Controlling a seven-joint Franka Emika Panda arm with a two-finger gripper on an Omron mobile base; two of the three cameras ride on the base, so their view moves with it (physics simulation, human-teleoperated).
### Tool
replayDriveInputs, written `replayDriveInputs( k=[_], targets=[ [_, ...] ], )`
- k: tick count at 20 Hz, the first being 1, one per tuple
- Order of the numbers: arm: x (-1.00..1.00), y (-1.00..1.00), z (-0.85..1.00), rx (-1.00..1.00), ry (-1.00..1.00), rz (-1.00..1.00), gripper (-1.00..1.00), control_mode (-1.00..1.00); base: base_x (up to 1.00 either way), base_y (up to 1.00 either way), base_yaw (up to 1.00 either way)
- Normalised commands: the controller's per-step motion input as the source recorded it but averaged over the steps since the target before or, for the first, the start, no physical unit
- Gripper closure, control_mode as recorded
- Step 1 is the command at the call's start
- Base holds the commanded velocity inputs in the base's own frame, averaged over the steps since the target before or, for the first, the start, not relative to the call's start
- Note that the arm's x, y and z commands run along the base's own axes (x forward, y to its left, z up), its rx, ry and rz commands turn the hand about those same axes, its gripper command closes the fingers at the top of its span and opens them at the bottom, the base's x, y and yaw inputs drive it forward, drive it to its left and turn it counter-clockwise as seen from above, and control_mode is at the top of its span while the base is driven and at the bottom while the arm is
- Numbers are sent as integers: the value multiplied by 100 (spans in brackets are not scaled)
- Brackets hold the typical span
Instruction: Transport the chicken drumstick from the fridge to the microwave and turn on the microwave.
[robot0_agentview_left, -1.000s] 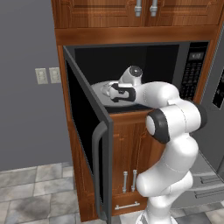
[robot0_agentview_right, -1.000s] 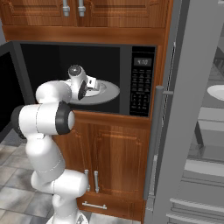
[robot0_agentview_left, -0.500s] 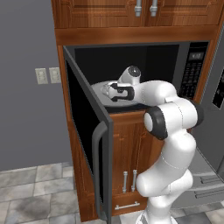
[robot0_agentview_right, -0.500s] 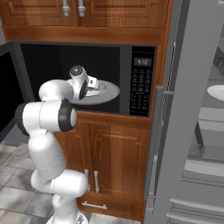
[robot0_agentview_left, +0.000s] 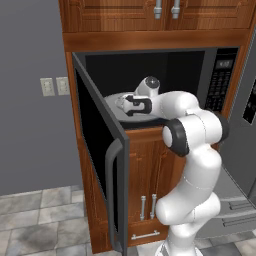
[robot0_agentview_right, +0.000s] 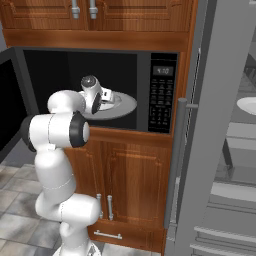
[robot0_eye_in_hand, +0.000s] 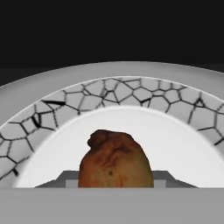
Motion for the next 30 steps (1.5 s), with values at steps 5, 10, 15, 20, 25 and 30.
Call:
replayDriveInputs(
  k=[5, 10, 15, 20, 25, 30],
  targets=[
    [17, 0, -5, 0, 0, 0, 100, -100, 0, 0, 0],
    [17, 0, -4, 0, 0, 0, 100, -100, 0, 0, 0],
    [10, 0, -12, 0, 0, 0, 100, -100, 0, 0, 0],
    [1, 0, -18, 0, 0, 0, 100, -100, 0, 0, 0],
    [0, 0, -15, 0, 0, 0, -100, -100, 0, 0, 0],
    [0, 1, -8, 0, 0, 1, -100, -100, 0, 0, 0]
  ],
)
